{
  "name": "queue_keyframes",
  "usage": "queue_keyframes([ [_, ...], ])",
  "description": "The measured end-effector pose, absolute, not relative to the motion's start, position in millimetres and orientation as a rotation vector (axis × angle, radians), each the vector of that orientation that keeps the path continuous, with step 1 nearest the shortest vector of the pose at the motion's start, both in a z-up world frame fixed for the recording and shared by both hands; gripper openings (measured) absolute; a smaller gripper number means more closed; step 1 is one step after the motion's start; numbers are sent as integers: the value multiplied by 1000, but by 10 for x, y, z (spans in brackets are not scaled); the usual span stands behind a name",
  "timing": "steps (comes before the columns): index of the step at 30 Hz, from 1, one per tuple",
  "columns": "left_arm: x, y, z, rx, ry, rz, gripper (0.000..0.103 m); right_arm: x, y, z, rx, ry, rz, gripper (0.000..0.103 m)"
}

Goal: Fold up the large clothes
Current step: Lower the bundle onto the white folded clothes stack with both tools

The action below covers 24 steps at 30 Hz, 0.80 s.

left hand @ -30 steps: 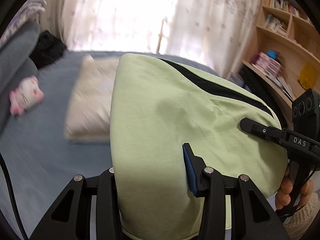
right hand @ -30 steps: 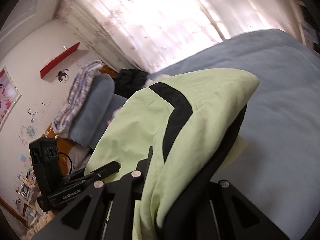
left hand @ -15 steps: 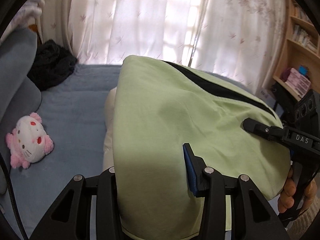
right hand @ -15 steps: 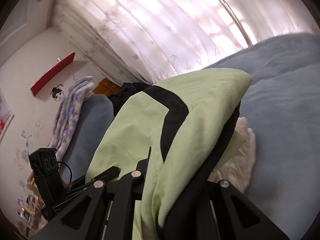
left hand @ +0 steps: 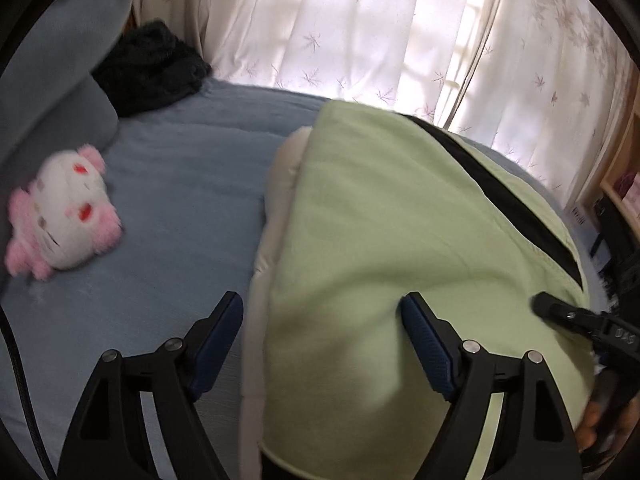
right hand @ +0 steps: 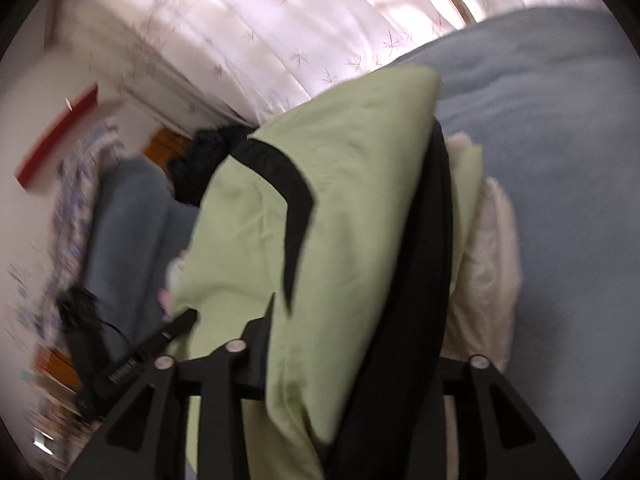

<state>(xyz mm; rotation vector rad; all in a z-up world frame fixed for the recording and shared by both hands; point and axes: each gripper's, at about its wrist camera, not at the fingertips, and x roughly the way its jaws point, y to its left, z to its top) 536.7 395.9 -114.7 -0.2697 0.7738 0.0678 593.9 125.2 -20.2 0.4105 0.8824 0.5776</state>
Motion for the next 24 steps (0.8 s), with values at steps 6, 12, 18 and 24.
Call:
queue_keyframes([
  [6, 5215, 4062, -882, -284, 678, 151, 63, 5750, 1046, 227, 313, 787, 436, 41],
  [12, 5252, 3702, -886, -220, 686, 159, 45, 5655, 1118, 223, 243, 755, 182, 41],
  [18, 5338, 3489, -1066, -134, 705, 227, 45, 5463, 989, 326, 260, 580, 188, 41],
  [24, 5392, 3601, -1291, -107, 697, 302, 55, 5750, 1345, 12, 152, 628, 270, 41],
])
